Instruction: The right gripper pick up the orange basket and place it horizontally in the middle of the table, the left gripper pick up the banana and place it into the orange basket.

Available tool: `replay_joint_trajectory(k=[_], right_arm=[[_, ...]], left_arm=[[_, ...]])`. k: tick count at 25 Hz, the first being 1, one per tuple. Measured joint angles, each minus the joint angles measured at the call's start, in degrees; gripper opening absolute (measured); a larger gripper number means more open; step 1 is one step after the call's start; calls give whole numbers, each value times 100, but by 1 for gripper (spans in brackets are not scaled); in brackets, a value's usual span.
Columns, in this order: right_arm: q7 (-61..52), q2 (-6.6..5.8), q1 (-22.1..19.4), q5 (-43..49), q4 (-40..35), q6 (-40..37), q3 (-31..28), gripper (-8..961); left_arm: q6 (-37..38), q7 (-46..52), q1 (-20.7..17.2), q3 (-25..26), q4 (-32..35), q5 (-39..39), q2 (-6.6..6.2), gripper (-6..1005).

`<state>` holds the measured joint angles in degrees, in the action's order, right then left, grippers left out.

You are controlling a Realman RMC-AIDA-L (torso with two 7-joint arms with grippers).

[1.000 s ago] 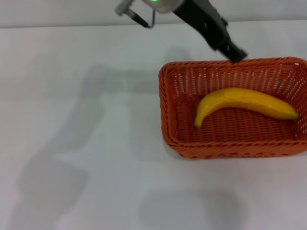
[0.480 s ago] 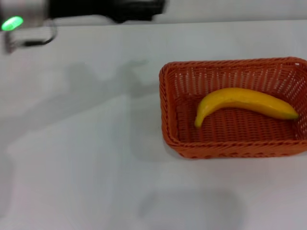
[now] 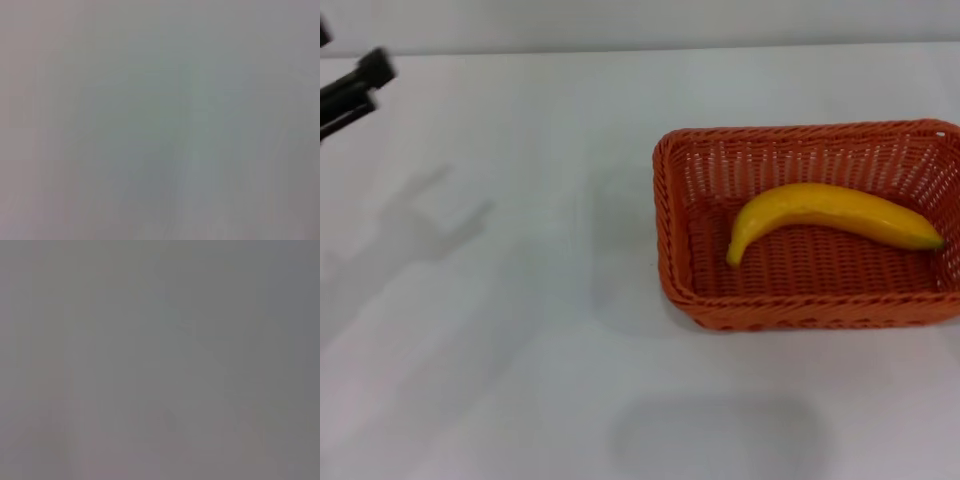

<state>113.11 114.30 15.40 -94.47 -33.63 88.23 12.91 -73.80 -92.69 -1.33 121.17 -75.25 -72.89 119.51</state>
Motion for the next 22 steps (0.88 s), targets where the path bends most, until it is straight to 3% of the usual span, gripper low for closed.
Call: replay_joint_trajectory(k=[4,5,6,13,22], right_arm=[[384,29,-147,63,126,-118,15,842],[461,30,-171,88,161,-132,17,842],[550,30,-191,123,196,-143,20,841],[1040,32,-247,255,433,-170,34,841],[1852,31,-244,147,980,-203,-298,841]], left_arm=[[-182,-1031,-245,57,949,841,2,896],[-182,-1031,-245,57,949,841,2,896],[-528,-1724,-275,184,1678,1334,2,896],[-1171,-3080,-227,489,3197,2159,-3,896],[-1559,-4034,-178,505,4491,3243,2,895]])
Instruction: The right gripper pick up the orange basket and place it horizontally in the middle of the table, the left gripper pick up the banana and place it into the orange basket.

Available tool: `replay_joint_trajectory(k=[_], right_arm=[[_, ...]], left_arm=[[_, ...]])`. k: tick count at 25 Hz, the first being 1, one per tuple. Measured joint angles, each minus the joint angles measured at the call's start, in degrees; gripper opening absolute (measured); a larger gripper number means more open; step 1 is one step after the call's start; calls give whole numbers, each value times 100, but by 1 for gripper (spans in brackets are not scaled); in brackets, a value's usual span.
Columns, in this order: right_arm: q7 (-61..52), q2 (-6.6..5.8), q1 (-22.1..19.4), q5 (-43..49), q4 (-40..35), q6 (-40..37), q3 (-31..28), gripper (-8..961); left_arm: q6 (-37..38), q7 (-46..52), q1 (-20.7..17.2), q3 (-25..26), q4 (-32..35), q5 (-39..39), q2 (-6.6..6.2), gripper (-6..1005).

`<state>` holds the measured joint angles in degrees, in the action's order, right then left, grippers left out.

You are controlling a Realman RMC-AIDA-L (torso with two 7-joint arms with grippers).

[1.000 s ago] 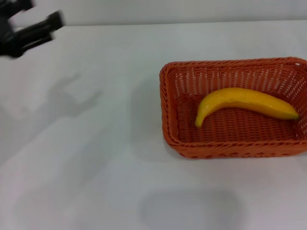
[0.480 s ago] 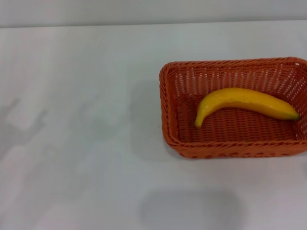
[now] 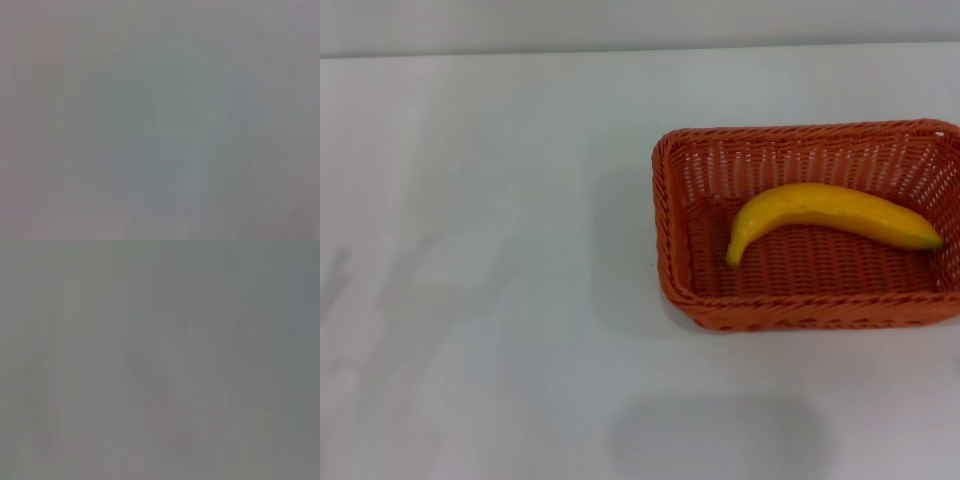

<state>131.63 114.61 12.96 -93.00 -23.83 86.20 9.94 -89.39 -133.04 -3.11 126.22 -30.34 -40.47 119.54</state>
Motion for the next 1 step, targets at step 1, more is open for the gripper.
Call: replay_joint_trajectory(k=[1], right_arm=[[164,0,20,-7,137,-18,-139,841]], left_arm=[[-120,-69,9,1,121,101,0,895]])
